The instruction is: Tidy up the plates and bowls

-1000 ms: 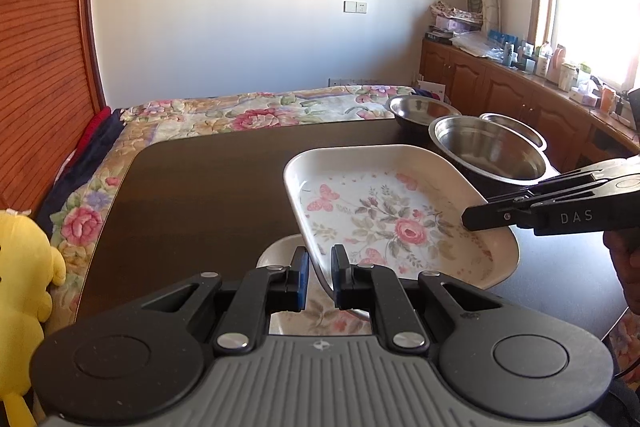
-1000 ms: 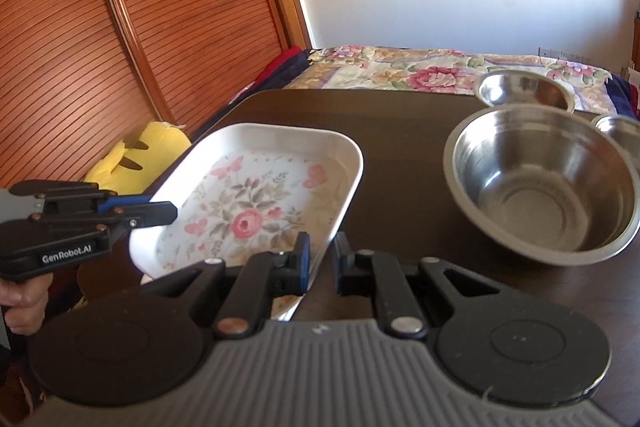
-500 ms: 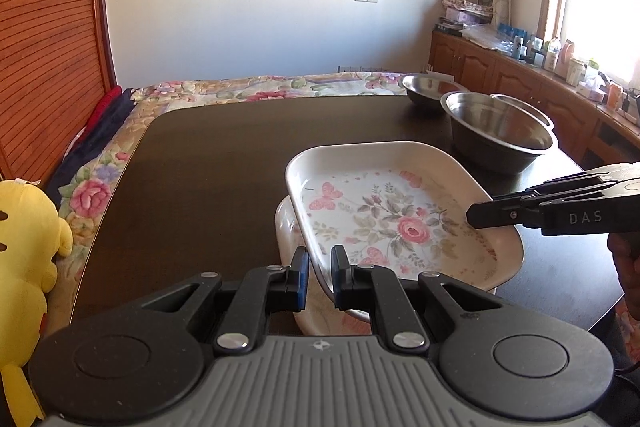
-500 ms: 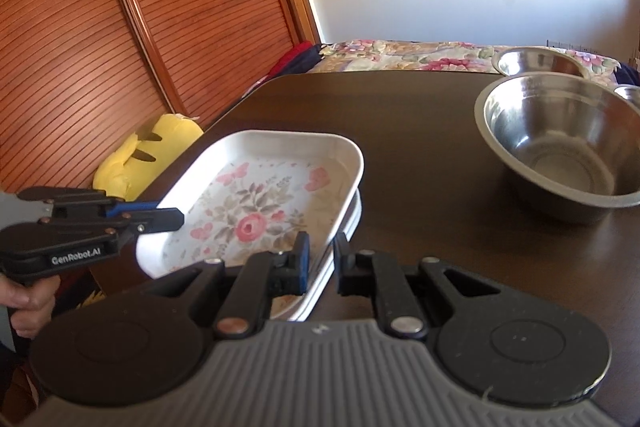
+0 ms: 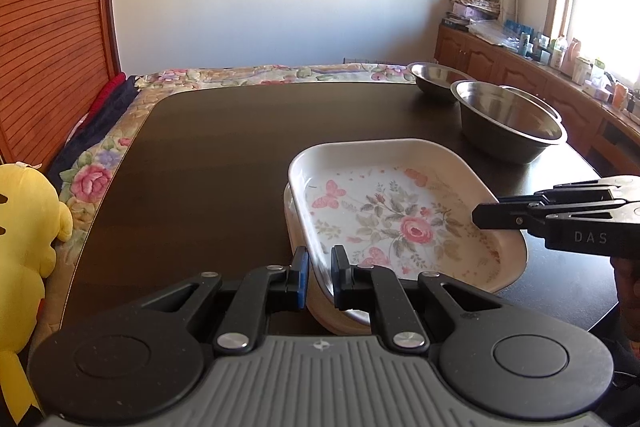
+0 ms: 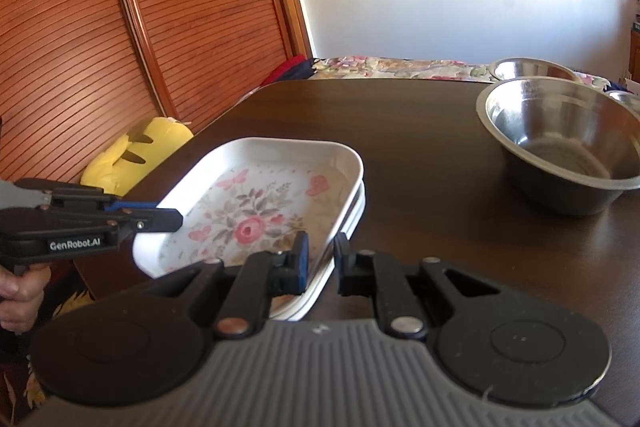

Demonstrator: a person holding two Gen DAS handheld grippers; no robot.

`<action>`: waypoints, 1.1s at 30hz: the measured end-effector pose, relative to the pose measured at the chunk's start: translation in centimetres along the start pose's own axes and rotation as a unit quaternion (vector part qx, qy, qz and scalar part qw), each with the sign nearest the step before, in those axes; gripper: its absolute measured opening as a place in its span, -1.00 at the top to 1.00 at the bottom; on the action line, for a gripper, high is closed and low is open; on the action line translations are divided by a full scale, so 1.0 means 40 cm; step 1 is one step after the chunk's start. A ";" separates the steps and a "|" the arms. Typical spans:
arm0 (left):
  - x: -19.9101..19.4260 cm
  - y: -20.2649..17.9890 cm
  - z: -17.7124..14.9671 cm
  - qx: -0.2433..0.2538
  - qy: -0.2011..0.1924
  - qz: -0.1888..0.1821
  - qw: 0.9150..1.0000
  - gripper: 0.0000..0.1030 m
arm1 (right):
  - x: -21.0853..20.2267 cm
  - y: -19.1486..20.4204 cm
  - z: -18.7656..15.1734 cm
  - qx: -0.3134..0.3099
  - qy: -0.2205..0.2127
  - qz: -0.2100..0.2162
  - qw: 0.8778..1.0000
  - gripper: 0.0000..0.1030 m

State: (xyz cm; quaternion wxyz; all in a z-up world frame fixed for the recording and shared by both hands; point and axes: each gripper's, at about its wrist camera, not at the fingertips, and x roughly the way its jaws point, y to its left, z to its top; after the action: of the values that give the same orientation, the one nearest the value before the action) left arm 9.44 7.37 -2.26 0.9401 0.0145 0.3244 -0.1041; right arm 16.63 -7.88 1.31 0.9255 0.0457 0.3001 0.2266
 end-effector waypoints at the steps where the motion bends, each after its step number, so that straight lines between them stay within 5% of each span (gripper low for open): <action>1: 0.000 -0.001 -0.001 0.000 0.000 0.001 1.000 0.75 | 0.000 -0.001 -0.002 0.003 -0.003 0.000 1.000 0.71; 19: -0.001 0.013 0.017 -0.014 -0.012 0.010 1.000 0.74 | -0.049 -0.021 -0.021 0.029 -0.050 0.002 0.998 0.70; 33: 0.061 -0.086 0.108 0.005 -0.036 -0.026 0.999 0.74 | -0.144 -0.117 0.023 0.004 -0.114 -0.074 0.991 0.70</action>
State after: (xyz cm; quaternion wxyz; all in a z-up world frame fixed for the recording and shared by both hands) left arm 13.20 3.13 -0.22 0.9481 0.0071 0.2899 -0.1302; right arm 14.86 -14.59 4.12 0.9678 0.0525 0.1958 0.1492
